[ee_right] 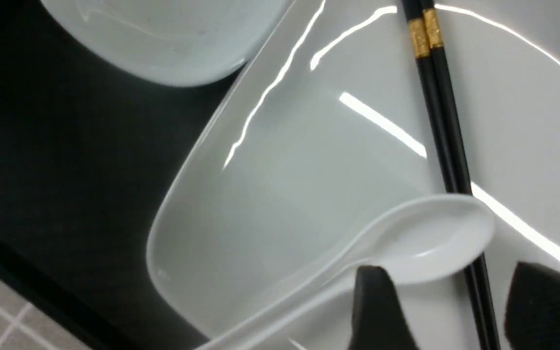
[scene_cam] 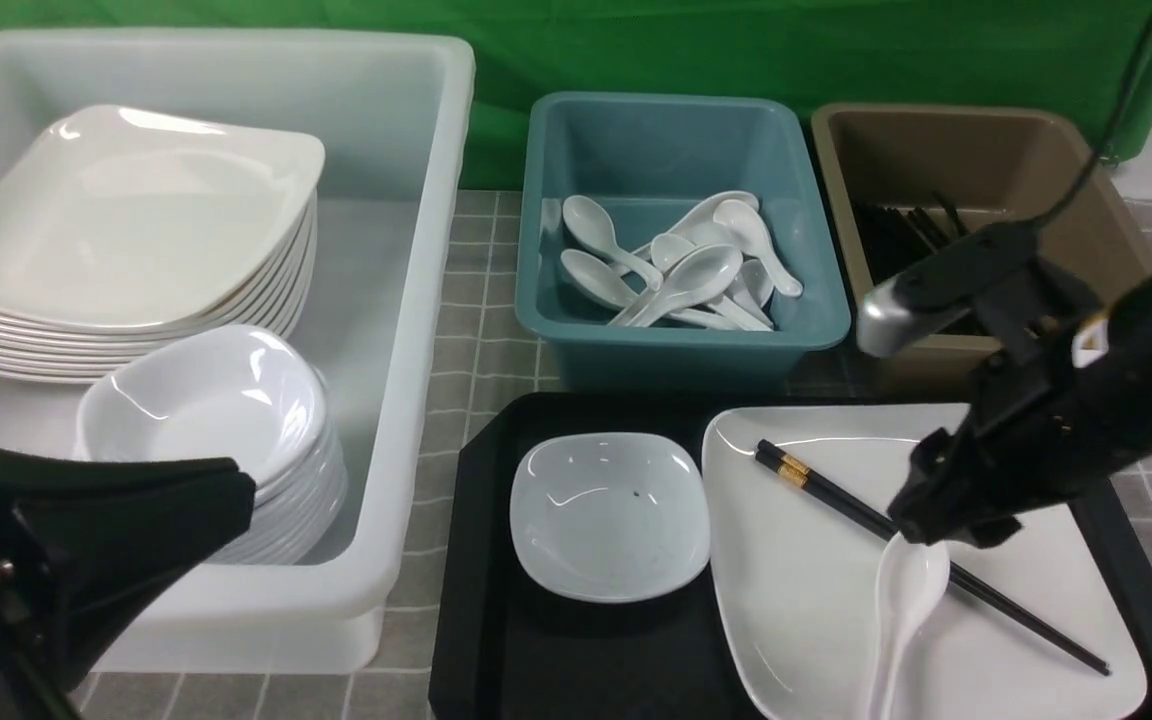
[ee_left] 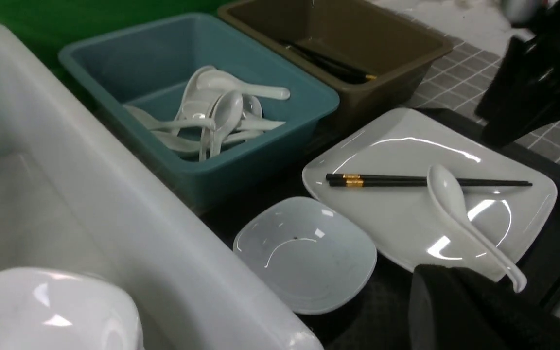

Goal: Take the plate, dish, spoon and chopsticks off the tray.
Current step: Use the right arm to grab a pair of chopsticks from the plate, then use the right arm to put the chopsticks into the small storage box on the right, then use the right arm to grab a soup spoon from the plate, then use the right arm to put the soup spoon into the small storage box in the middle

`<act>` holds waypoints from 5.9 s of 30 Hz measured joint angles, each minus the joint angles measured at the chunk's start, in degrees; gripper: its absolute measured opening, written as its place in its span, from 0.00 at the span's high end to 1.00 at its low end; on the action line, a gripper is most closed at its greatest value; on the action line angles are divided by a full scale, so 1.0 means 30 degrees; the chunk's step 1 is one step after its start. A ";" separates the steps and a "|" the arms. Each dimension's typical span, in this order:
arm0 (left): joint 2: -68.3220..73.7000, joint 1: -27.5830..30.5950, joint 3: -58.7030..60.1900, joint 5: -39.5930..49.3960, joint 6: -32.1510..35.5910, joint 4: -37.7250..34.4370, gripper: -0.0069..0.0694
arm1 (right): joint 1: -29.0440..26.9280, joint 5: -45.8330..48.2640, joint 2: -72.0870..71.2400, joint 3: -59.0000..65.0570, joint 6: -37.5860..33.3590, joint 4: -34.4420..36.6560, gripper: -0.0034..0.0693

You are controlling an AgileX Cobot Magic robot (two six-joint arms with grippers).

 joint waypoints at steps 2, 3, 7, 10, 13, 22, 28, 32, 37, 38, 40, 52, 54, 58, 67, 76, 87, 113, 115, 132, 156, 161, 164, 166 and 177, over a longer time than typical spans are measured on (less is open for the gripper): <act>-0.0488 0.0000 0.0000 0.0067 0.0000 0.0000 0.90 | 0.0000 -0.0007 0.2259 -0.1112 -0.0285 -0.0325 0.33; -0.0627 0.0000 0.0000 0.0108 0.0070 -0.0015 0.90 | 0.0000 -0.0007 0.3279 -0.1675 -0.0331 -0.0518 0.32; -0.0701 0.0000 0.0000 0.0343 0.0135 -0.0015 0.90 | -0.0017 -0.0024 0.5643 -0.3057 -0.0507 -0.0998 0.31; -0.0701 0.0000 0.0000 0.0809 0.0135 -0.0015 0.90 | -0.0207 -0.0030 0.6833 -0.3709 -0.0525 -0.1128 0.31; -0.0701 0.0000 0.0000 0.1054 0.0135 -0.0015 0.90 | -0.0534 -0.0048 0.7632 -0.4018 -0.0525 -0.1213 0.31; -0.0701 0.0000 0.0000 0.1121 0.0135 -0.0015 0.90 | -0.0620 -0.0065 0.8494 -0.4158 -0.0794 -0.1262 0.32; -0.0701 0.0000 0.0000 0.1076 0.0157 -0.0015 0.90 | -0.0620 -0.0065 0.8686 -0.4229 -0.1072 -0.1418 0.47; -0.0701 0.0000 0.0000 0.1076 0.0175 -0.0015 0.90 | -0.0620 -0.0065 0.8790 -0.4315 -0.1072 -0.1482 0.53; -0.0701 0.0000 0.0000 0.1076 0.0193 -0.0015 0.90 | -0.0620 -0.0083 0.8894 -0.4376 -0.1072 -0.1713 0.67; -0.0701 0.0000 0.0000 0.1076 0.0193 -0.0015 0.90 | -0.0620 -0.0083 0.8894 -0.4376 -0.1072 -0.1721 0.70; -0.0701 0.0000 0.0000 0.1059 0.0236 -0.0015 0.90 | -0.0620 -0.0083 0.8894 -0.4376 -0.1072 -0.1867 0.74; -0.0701 0.0000 0.0000 0.0328 0.0863 -0.0015 0.90 | -0.0389 0.1367 0.5591 -0.4189 -0.4233 -0.2855 0.74; -0.0701 0.0000 0.0000 -0.0098 0.1168 -0.0015 0.90 | -0.0074 0.2430 0.4739 -0.4189 -0.5467 -0.2856 0.74; -0.0701 0.0000 0.0000 -0.0393 0.1256 -0.0188 0.90 | 0.0368 0.3291 0.3593 -0.4189 -0.5274 -0.2708 0.74; -0.0701 0.0000 0.0000 -0.3274 0.1285 -0.0868 0.90 | -0.0671 0.3159 0.1415 -0.4816 -0.2046 -0.1325 0.74; -0.0701 0.0000 0.0000 -0.3730 0.1285 -0.0947 0.90 | -0.4551 0.1639 0.3817 -0.9830 -0.1266 0.2728 0.74; -0.0701 0.0000 0.0000 -0.3889 0.0676 -0.0947 0.90 | -0.8089 0.1272 1.2369 -1.9190 0.0486 0.6403 0.74; -0.0683 0.0000 0.0000 -0.2787 0.0611 0.0009 0.90 | -0.6465 0.7752 0.7567 -1.6942 0.4049 0.1419 0.67; -0.0683 0.0000 0.0000 -0.2665 0.0611 0.0073 0.90 | -0.5230 0.7733 0.5427 -1.3831 0.5072 -0.0031 0.65; -0.0683 0.0000 0.0000 -0.2525 -0.0214 0.0119 0.90 | 0.2401 -0.3291 0.1103 0.4449 1.6382 -0.2154 0.26; -0.0683 0.0000 0.0000 -0.2525 -0.0238 0.0560 0.90 | 0.2478 -0.3085 0.0660 -0.1659 1.0762 -0.2369 0.83; -0.0683 0.0000 0.0000 -0.2525 -0.0238 0.0734 0.90 | 0.2282 -0.6610 0.2158 -0.4969 0.9716 -0.2369 0.83; -0.0683 0.0000 0.0000 -0.2525 -0.0238 0.0975 0.90 | 0.1645 -0.8727 0.5185 -0.8211 0.9467 -0.2266 0.81; -0.0683 0.0000 0.0000 -0.2525 -0.0238 0.1295 0.90 | 0.1170 -0.9530 0.7134 -0.9996 0.9423 -0.2369 0.74; -0.0683 0.0000 0.0000 -0.2485 -0.0238 0.2420 0.90 | 0.0310 -0.4869 0.9049 -1.3704 0.8976 -0.2369 0.30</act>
